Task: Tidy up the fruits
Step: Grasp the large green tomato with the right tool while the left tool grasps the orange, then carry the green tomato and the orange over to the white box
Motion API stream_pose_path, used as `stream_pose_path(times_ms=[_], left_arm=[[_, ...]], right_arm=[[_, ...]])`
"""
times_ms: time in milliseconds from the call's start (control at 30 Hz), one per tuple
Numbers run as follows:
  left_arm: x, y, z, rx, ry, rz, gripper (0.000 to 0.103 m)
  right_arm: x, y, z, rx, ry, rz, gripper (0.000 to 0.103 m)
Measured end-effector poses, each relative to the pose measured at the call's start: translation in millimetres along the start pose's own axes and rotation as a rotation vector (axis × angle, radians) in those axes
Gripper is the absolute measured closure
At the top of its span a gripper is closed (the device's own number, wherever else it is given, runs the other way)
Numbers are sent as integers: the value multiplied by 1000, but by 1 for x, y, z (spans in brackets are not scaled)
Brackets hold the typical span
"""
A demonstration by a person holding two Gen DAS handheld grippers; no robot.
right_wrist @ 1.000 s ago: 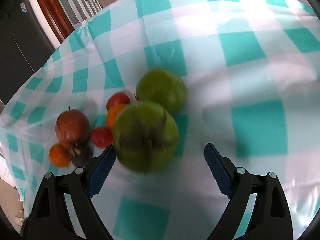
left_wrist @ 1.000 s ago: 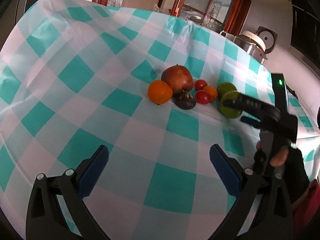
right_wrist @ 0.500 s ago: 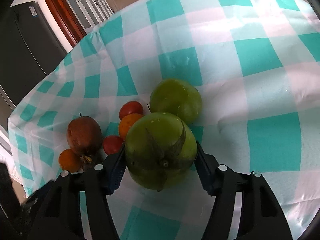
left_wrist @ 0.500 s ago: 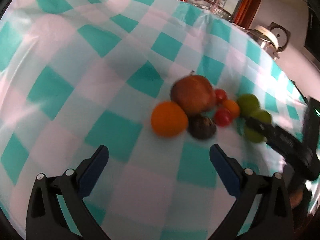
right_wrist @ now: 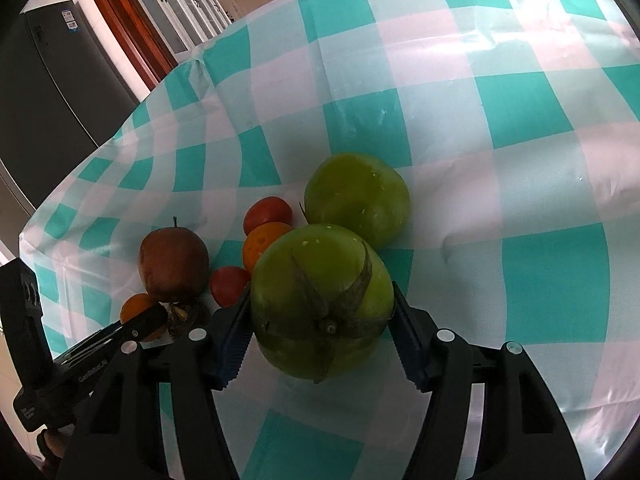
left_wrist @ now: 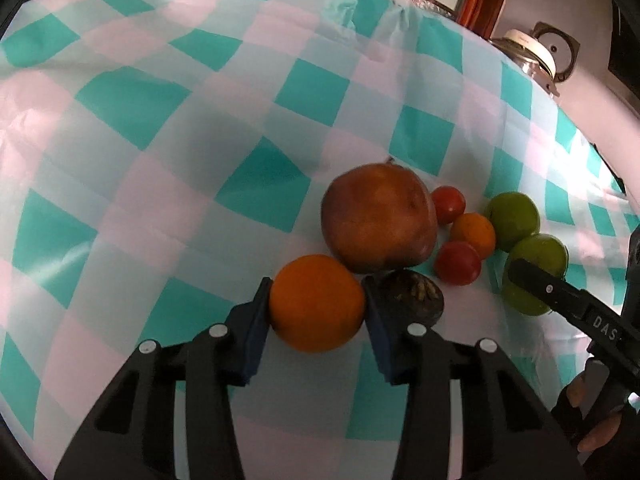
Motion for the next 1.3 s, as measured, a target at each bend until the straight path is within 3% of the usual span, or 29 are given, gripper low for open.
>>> stream_pose_path(times_ms=[333, 600, 900, 1133, 1300], left_arm=[[8, -3, -31, -126, -44, -59, 59], [17, -41, -78, -175, -16, -121, 59], [50, -136, -188, -260, 32, -106, 58], [72, -184, -241, -273, 78, -48, 58], [88, -216, -267, -273, 109, -32, 58]], right_arm=[[-1, 0, -1, -19, 8, 10, 41], [1, -11, -16, -31, -2, 31, 41], [29, -101, -81, 7, 104, 109, 41], [74, -156, -120, 16, 159, 11, 41], [111, -189, -136, 37, 163, -128, 41]])
Point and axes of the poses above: each gripper's, at about its wrist camera, not at the fingertips, and z roughly the way its jaws point, x to its left, y to its top, the point moved 6 cm from there along z, roughly the way its jaws point, and after that the axes turned 1 degree about -z, right-handed, at the moved point
